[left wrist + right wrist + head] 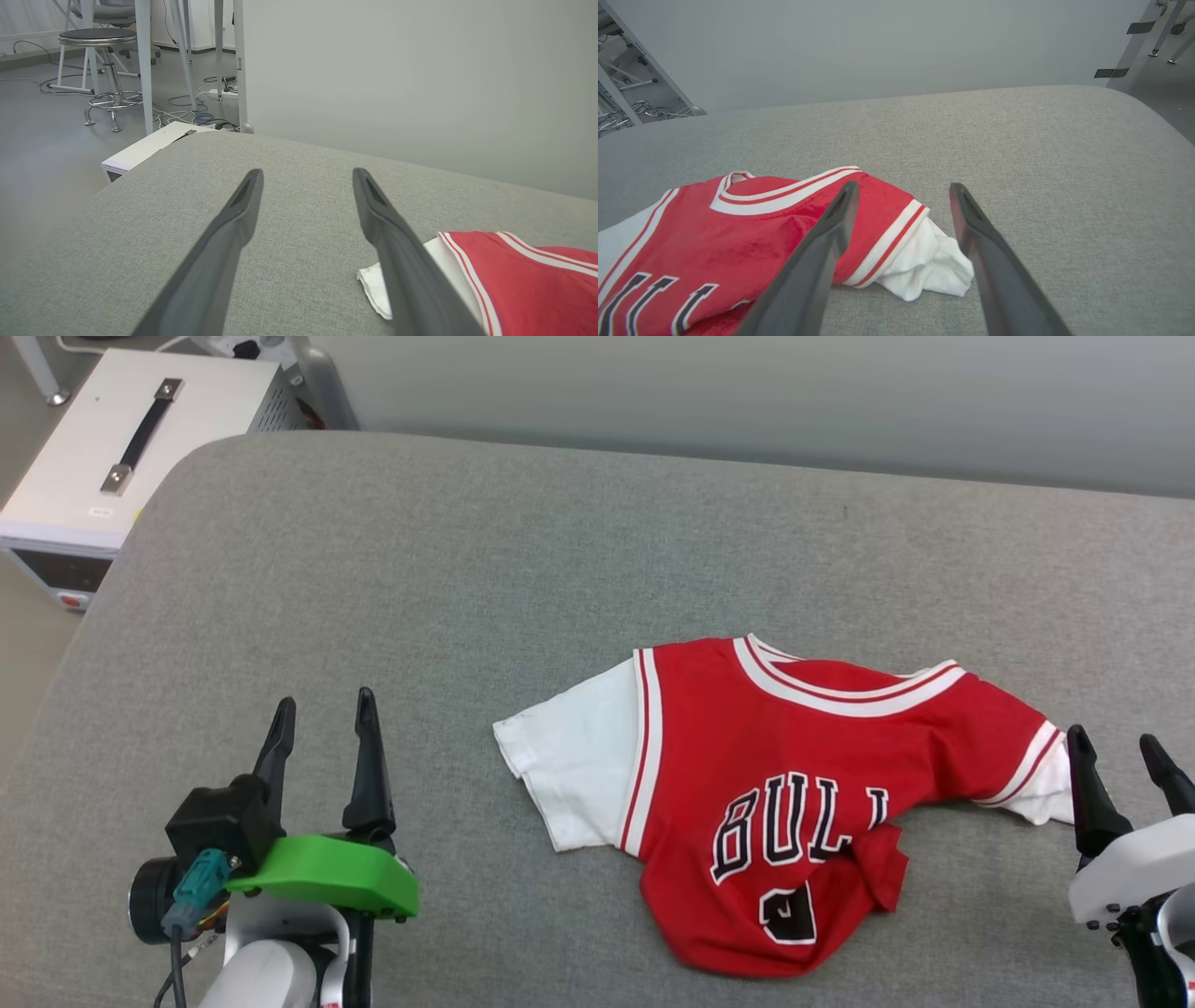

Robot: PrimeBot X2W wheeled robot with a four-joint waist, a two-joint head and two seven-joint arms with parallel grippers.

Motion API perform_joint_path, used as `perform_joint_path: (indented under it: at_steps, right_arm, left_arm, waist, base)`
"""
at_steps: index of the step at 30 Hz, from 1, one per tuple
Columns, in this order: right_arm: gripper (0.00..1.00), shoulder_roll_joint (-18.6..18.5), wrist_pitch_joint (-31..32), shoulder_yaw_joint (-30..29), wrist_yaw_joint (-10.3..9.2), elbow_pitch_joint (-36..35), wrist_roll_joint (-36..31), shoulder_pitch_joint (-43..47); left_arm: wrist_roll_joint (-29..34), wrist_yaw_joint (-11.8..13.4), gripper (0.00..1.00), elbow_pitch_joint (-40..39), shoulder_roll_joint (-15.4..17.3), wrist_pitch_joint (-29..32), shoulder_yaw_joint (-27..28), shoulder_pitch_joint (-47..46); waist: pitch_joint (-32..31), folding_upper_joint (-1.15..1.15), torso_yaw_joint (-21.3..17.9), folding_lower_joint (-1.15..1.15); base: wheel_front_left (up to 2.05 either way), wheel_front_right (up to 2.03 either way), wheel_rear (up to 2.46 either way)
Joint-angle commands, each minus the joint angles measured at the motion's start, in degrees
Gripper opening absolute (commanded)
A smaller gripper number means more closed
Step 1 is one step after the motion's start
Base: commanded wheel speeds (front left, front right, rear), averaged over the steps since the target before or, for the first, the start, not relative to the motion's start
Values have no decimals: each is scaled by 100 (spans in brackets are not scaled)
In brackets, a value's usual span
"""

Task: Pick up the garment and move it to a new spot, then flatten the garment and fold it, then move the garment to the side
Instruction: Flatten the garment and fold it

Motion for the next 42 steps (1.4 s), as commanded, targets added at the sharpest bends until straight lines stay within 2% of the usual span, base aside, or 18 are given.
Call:
perform_joint_path:
  at_steps: [1,6,10,17,28,40,41,42]
  right_arm:
    - [100,86,-168,-5,-4,-81,-94,88]
    - [100,319,-528,71,-4,-398,-344,235]
    - [100,392,-525,269,-4,-646,-474,335]
    - [100,470,-540,563,-4,-1059,-477,342]
    - [100,574,-696,816,-4,-1207,-337,195]
    - [100,555,-824,789,-4,-994,-173,28]
    - [100,540,-812,775,-4,-968,-154,24]
    - [100,521,-818,763,-4,-956,-134,13]
  left_arm:
    - [-56,47,100,25,70,38,33,90]
    - [-159,56,100,43,239,358,78,181]
    - [-299,12,100,-28,358,812,45,121]
    - [-637,-370,100,93,497,2022,-313,-538]
    - [-963,-1042,100,1450,775,3996,-943,-1716]
    - [-1112,-1469,100,2744,647,5077,-1453,-2228]
    - [-1131,-1520,49,2812,621,5179,-1522,-2213]
    - [-1142,-1551,4,2850,600,5221,-1561,-2204]
  waist:
    - [-134,0,-80,0]
    - [-297,0,-201,0]
    - [-329,0,-339,0]
    - [-100,0,-640,0]
    - [493,0,-1134,0]
    - [809,0,-1333,0]
    - [814,0,-1330,0]
    - [819,0,-1325,0]
  base:
    - [0,0,0]
    - [0,0,0]
    - [0,0,0]
    - [0,0,0]
    - [0,0,0]
    - [0,0,0]
    - [0,0,0]
    - [0,0,0]
